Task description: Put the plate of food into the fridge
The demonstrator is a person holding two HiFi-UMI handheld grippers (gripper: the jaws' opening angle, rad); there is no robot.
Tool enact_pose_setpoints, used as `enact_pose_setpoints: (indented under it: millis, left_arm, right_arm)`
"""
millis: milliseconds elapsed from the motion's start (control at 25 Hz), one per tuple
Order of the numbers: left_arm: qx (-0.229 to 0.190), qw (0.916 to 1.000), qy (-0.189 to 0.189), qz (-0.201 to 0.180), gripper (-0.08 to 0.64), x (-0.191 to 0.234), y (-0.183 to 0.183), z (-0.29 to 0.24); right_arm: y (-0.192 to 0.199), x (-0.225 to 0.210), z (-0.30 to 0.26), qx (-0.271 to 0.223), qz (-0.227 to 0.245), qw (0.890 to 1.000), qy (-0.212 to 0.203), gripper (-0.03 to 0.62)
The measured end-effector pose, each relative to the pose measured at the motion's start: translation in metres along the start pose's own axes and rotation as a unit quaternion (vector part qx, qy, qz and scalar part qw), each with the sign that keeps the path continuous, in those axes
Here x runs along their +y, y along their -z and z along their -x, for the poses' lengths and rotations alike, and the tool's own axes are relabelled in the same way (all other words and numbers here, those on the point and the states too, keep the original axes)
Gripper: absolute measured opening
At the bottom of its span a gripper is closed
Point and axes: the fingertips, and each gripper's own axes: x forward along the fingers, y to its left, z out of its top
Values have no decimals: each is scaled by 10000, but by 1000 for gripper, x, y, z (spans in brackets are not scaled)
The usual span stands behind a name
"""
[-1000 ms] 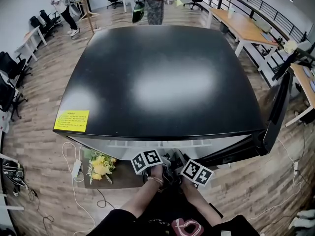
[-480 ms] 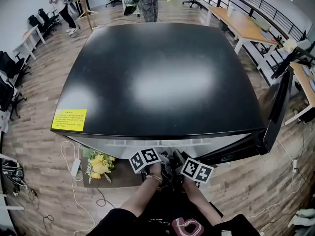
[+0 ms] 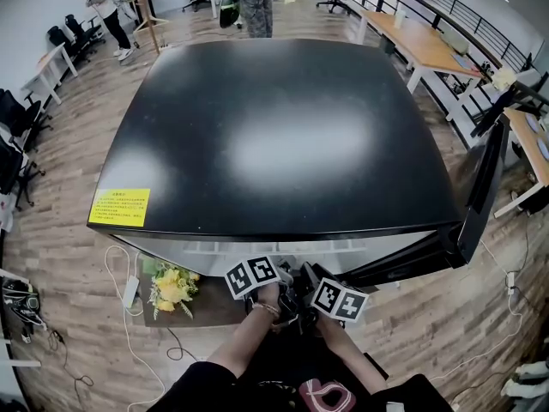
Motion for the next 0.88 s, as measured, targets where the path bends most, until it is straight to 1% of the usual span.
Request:
enact_pose_setpoints:
  millis: [80, 160, 200, 240, 320, 400, 520, 600, 680, 800, 880]
  left_arm:
    - [-114, 9988, -45, -477, 35, -3, -4, 1]
    - [-194, 9958, 23, -898, 54, -8, -5, 1]
    - [-190, 9943, 93, -1047, 67, -10, -4, 1]
    - [-165, 9931, 180, -1149, 105, -14, -3, 1]
    - [-91, 9919, 327, -1223, 174, -21, -1, 0]
    - [-46, 9921, 327, -1208, 210, -24, -1, 1]
    - [-27, 9914, 157, -1300, 237, -22, -2, 6]
    - [64, 9884, 112, -1514, 253, -24, -3, 9]
    - [170, 9851, 93, -1711, 261, -24, -3, 10]
    - [205, 9858, 130, -1661, 261, -21, -2, 13]
    - [193, 9864, 113, -1627, 261, -19, 0, 15]
  right_arm:
    - [0, 2, -1, -32, -13, 10000, -36, 128]
    - [-2, 3, -2, -65, -43, 10000, -58, 131]
    - [-3, 3, -3, -79, -40, 9999, -52, 130]
    - [-4, 3, -4, -96, -27, 9999, -41, 130]
    - [-7, 3, -6, -140, -4, 9999, -23, 127]
    - [-9, 3, -6, -163, 21, 9999, -19, 123]
    - [-9, 3, -7, -196, -57, 9998, 48, 118]
    - [-10, 0, -8, -239, -211, 9994, 144, 100]
    - [-9, -2, -10, -230, -268, 9992, 164, 97]
    - [-6, -1, -10, -160, -215, 9995, 136, 102]
    - [-7, -1, -9, -158, -147, 9997, 148, 123]
